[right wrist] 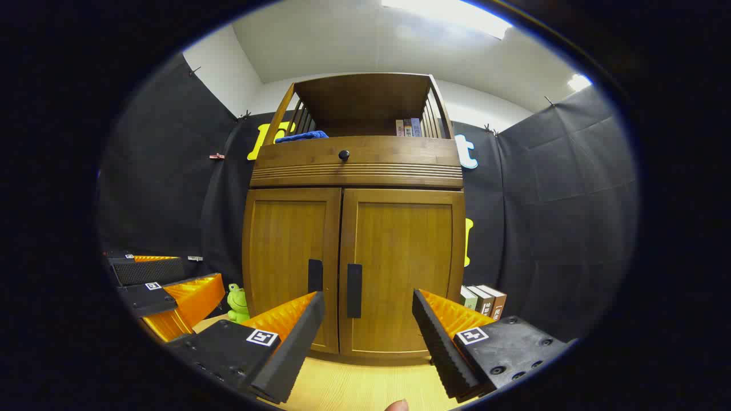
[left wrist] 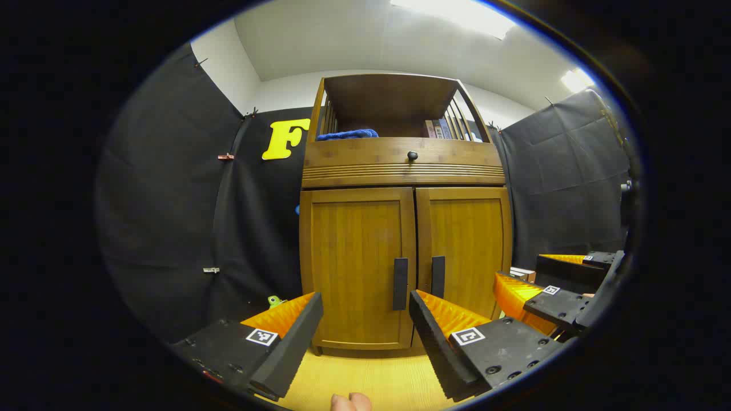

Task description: Open the right door of the double-door shoe cabinet with the right hand, and open the left door with the left hand.

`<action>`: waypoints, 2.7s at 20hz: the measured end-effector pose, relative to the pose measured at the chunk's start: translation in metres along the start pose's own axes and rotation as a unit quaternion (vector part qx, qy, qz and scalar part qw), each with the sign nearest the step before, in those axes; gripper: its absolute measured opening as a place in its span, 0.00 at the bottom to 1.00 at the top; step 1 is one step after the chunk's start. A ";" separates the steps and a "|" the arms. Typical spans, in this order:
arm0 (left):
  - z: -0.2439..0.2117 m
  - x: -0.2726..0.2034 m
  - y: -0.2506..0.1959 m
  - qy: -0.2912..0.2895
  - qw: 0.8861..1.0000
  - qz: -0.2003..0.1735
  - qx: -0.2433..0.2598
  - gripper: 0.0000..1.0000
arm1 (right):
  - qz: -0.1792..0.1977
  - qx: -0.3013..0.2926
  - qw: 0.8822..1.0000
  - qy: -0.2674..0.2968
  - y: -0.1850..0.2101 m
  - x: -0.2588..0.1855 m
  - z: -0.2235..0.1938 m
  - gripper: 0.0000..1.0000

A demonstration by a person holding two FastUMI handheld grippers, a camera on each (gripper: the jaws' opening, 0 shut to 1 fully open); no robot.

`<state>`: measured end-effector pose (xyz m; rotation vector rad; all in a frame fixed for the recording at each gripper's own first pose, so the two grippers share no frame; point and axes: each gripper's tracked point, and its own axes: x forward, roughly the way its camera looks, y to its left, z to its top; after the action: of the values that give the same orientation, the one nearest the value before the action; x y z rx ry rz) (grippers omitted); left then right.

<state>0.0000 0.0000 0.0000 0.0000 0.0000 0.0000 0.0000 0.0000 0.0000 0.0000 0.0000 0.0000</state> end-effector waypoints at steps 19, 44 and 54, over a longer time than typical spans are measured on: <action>-0.003 0.006 0.002 -0.004 1.000 0.004 0.001 0.95 | 0.003 0.013 1.000 -0.002 0.002 0.012 -0.006 0.97; -0.036 0.050 0.028 0.011 0.999 0.032 0.001 0.95 | 0.001 0.064 0.995 0.080 0.023 0.224 -0.123 0.65; -0.035 0.045 0.021 0.012 0.999 0.032 -0.007 0.94 | 0.055 0.031 0.995 0.073 0.028 0.198 -0.118 0.22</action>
<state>0.0451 0.0210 -0.0346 -0.0148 0.0242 0.0633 0.1983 0.0283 -0.1177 0.0614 0.1467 0.1102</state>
